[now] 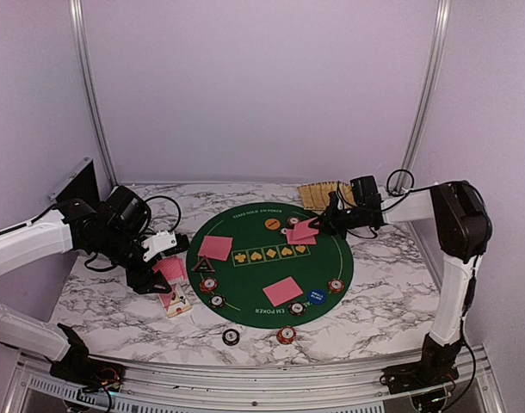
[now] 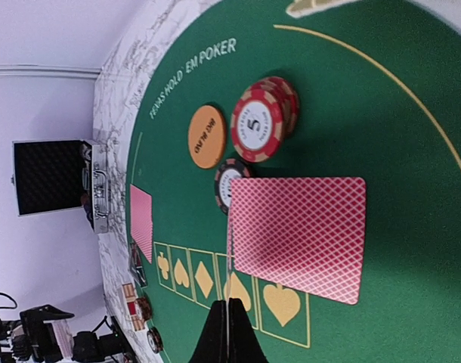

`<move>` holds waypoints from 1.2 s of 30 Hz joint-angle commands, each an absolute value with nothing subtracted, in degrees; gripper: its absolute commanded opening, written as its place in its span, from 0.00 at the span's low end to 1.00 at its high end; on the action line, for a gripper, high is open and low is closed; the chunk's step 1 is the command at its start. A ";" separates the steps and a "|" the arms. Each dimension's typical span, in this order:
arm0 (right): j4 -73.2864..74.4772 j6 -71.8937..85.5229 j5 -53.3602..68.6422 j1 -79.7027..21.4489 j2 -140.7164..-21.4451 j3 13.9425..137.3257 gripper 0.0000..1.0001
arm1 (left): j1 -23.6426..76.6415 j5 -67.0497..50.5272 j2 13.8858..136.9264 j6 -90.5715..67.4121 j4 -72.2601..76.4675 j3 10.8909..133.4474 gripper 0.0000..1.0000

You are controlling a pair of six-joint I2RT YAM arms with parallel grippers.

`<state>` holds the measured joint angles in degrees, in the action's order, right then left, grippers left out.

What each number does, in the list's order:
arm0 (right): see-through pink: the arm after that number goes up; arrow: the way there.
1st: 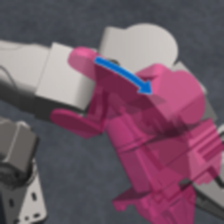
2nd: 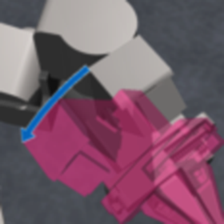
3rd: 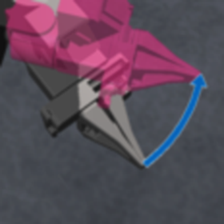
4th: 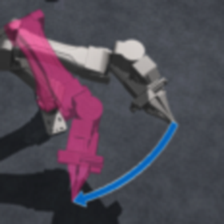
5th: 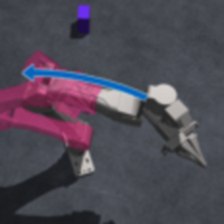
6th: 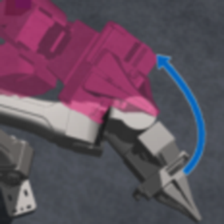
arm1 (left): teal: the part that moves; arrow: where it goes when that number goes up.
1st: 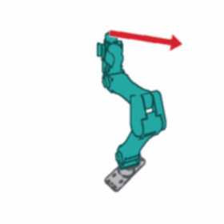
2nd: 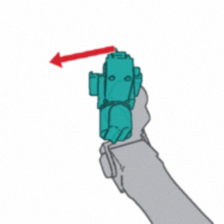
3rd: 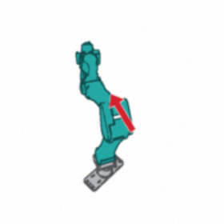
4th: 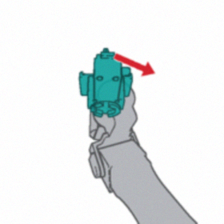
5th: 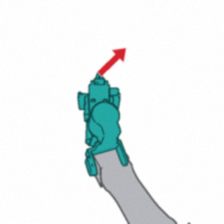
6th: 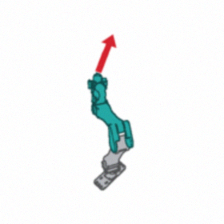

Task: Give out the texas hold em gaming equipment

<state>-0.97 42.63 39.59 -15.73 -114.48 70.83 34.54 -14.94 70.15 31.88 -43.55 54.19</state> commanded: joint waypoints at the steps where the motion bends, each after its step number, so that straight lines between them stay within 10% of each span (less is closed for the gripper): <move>1: 5.39 38.32 37.23 -15.29 -117.39 75.01 0.00 | 34.37 -15.20 69.54 31.42 -42.99 54.39 0.00; 7: 10.88 35.25 32.73 -15.21 -119.92 78.60 0.03 | 34.37 -15.39 69.39 31.47 -42.96 54.16 0.00; 36: 24.50 28.15 12.93 -16.40 -115.02 85.29 0.90 | 34.37 -15.87 69.30 31.11 -42.98 54.40 0.00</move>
<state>23.68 28.38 17.74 -15.70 -119.79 84.66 34.54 -14.98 70.15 31.24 -43.53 54.19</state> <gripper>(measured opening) 0.841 0.657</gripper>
